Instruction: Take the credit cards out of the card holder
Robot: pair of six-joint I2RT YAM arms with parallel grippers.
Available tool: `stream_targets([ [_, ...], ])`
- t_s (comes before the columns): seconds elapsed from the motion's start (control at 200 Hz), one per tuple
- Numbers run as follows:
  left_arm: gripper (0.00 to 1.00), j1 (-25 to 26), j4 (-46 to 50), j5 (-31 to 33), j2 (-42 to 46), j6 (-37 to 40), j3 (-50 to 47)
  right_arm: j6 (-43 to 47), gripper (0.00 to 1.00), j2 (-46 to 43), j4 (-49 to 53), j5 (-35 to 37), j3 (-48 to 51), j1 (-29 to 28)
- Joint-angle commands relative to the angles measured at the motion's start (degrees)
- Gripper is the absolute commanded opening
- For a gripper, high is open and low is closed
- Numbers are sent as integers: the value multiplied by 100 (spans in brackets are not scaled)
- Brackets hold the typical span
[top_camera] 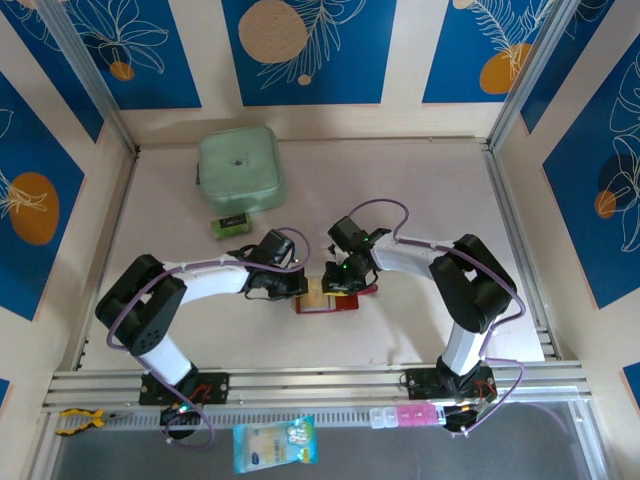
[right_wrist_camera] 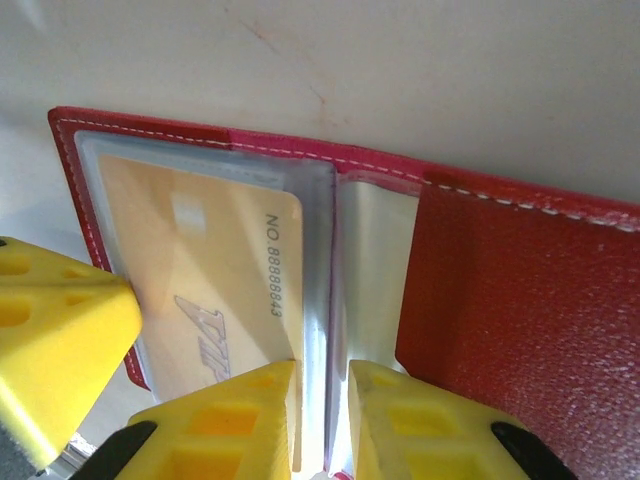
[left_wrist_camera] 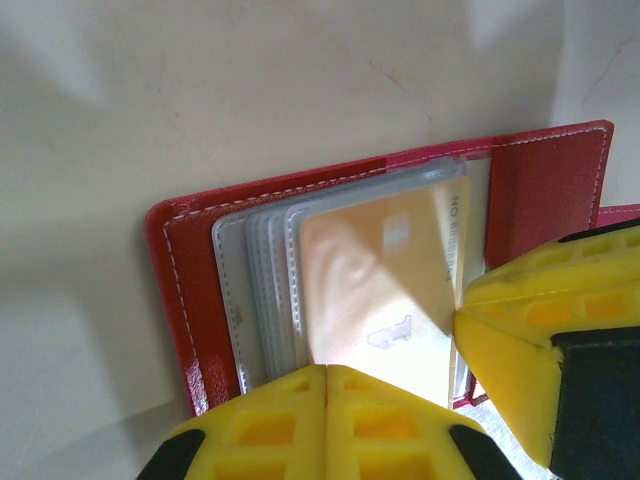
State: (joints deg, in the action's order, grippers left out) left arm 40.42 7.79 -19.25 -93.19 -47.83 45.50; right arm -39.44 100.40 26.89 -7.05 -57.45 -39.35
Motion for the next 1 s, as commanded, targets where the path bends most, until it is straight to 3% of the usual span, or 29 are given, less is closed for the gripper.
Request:
stream_targets([
  [0.0, 7, 67, 206, 42, 46, 55, 59, 42, 21, -215, 201, 74, -25, 15],
  [0.28, 11, 69, 395, 158, 212, 90, 91, -33, 22, -326, -79, -281, 75, 51],
  [0.57, 4, 64, 457, 228, 222, 100, 65, -91, 22, -270, -311, -538, 127, 77],
  [0.995, 3, 69, 399, 257, -68, 109, 27, -100, 22, -29, -448, -684, 179, 136],
])
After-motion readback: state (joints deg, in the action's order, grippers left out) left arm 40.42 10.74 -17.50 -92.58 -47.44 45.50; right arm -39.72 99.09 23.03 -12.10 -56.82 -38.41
